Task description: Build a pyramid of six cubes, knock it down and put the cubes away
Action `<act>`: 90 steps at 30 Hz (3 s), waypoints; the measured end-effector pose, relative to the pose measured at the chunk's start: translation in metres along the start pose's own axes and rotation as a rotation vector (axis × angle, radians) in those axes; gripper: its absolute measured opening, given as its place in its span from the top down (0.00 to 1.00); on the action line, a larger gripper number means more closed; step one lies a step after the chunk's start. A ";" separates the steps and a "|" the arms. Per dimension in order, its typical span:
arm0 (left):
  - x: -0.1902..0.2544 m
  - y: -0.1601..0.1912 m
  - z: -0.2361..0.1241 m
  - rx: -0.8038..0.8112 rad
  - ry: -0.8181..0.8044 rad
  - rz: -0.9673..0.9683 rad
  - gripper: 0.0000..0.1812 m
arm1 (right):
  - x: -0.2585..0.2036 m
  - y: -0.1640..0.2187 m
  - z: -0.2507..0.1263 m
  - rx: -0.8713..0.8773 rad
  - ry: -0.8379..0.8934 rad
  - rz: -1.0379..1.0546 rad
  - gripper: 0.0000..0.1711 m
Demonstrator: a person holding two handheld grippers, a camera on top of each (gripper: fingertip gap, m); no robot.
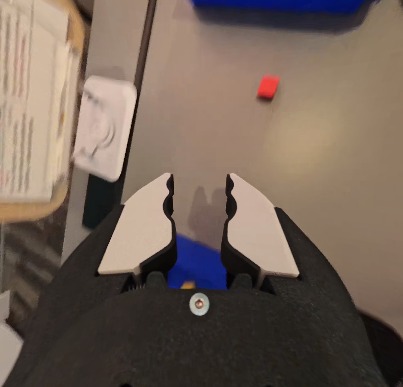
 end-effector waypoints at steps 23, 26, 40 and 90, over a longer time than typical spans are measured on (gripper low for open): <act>-0.024 0.295 0.049 -0.484 0.059 -0.097 0.77 | -0.024 -0.003 0.014 -0.027 -0.102 -0.040 0.75; -0.021 0.300 0.053 -0.502 0.087 -0.122 0.77 | -0.024 0.000 0.018 -0.062 -0.094 -0.048 0.74; -0.073 0.251 0.010 -0.305 -0.112 -0.175 0.84 | -0.023 0.006 0.032 -0.114 -0.101 -0.049 0.75; 0.133 -0.034 0.160 -0.229 0.342 0.252 0.85 | -0.027 -0.002 0.015 -0.050 -0.121 -0.075 0.75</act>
Point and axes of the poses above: each gripper's, where its closed fingertips meet, z out along the fingers, y out of its underside, x = y × z across the jaws, the point moved 2 cm from there along -z, back along the fingers, and after that the axes turned 11 degrees about -y, right-handed, at the moved point
